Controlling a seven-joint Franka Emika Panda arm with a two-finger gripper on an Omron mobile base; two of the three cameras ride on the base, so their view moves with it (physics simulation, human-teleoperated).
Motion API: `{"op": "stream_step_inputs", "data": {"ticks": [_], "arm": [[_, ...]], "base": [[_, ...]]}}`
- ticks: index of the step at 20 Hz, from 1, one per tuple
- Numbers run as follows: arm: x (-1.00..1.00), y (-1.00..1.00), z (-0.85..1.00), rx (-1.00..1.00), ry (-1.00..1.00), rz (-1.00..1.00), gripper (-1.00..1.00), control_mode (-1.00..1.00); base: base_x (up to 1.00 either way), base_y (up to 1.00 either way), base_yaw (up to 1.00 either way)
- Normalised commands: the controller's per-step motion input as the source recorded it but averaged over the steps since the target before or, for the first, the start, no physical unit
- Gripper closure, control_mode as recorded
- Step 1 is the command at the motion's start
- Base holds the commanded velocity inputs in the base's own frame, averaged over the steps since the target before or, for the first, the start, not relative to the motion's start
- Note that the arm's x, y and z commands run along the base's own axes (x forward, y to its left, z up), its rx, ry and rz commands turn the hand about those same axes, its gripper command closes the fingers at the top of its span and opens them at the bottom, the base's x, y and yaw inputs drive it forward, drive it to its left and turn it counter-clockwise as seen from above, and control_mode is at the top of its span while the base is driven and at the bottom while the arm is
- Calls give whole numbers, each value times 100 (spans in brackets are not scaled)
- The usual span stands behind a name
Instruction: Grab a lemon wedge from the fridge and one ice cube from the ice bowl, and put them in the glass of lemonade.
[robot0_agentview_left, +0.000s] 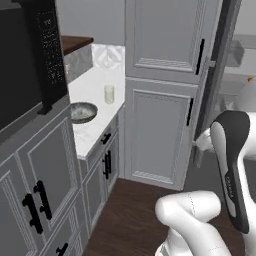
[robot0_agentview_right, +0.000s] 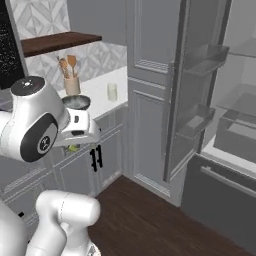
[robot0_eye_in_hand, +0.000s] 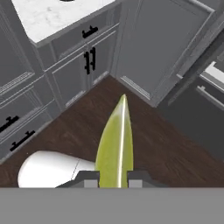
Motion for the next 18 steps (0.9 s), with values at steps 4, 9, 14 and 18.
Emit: {"op": "stream_step_inputs", "data": {"ticks": [4, 9, 14, 18], "arm": [[0, 0, 0, 0, 0, 0, 100, 100], [0, 0, 0, 0, 0, 0, 100, 100], [0, 0, 0, 0, 0, 0, 100, 100], [0, 0, 0, 0, 0, 0, 100, 100]], "base": [[100, 42, 22], [100, 1, 37], [92, -44, 40], [73, -7, 13]]}}
